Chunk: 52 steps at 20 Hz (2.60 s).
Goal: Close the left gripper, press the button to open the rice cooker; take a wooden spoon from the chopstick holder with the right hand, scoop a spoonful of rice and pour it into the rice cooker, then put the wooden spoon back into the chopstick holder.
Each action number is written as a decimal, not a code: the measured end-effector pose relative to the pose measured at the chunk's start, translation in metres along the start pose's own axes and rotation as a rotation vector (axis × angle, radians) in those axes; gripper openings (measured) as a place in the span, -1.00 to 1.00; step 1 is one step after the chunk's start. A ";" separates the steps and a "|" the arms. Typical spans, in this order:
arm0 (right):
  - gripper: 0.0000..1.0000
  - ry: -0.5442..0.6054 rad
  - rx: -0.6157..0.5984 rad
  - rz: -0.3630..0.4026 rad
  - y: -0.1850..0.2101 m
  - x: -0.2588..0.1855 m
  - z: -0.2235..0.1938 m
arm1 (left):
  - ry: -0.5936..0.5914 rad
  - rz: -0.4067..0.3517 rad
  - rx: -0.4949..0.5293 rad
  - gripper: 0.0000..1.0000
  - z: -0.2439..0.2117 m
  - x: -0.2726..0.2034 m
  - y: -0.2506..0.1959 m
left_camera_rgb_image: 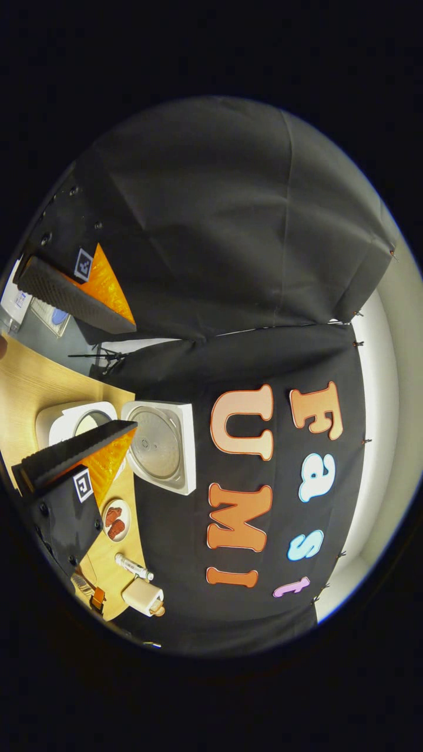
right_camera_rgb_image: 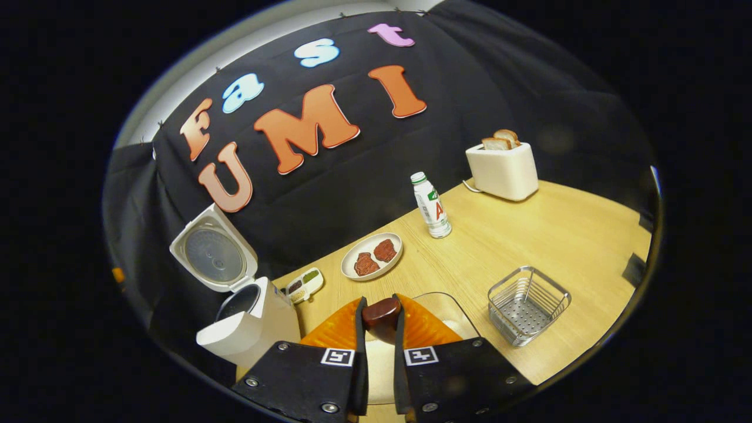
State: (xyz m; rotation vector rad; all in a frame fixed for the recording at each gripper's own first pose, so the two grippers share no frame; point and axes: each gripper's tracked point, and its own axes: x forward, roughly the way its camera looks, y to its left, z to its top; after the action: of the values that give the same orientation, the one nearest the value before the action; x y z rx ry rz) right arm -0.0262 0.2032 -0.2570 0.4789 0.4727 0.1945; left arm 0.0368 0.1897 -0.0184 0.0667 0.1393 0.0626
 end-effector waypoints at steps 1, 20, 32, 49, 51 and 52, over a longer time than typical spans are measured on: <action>-0.66 0.001 0.057 0.005 -0.003 0.000 -0.001 | 0.000 0.001 -0.003 0.99 -0.001 0.001 0.002; -0.67 0.024 0.869 0.086 -0.037 -0.013 -0.007 | -0.021 0.009 -0.043 0.96 0.001 -0.017 0.010; -0.67 0.005 0.971 0.130 -0.025 -0.034 0.038 | -0.054 0.011 -0.058 1.00 0.009 -0.028 0.013; -0.67 0.090 1.070 0.248 0.087 -0.003 0.067 | -0.052 0.041 -0.079 0.98 0.002 -0.038 0.040; -0.67 0.109 1.074 0.263 0.105 0.005 0.067 | -0.044 0.040 -0.077 0.98 -0.001 -0.037 0.041; -0.67 0.117 1.071 0.270 0.115 0.010 0.067 | -0.041 0.039 -0.076 0.98 -0.001 -0.035 0.041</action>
State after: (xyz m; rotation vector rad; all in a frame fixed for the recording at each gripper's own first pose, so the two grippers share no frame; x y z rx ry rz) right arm 0.0070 0.2802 -0.1524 1.5911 0.6061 0.2190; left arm -0.0002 0.2279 -0.0120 -0.0055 0.0945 0.1049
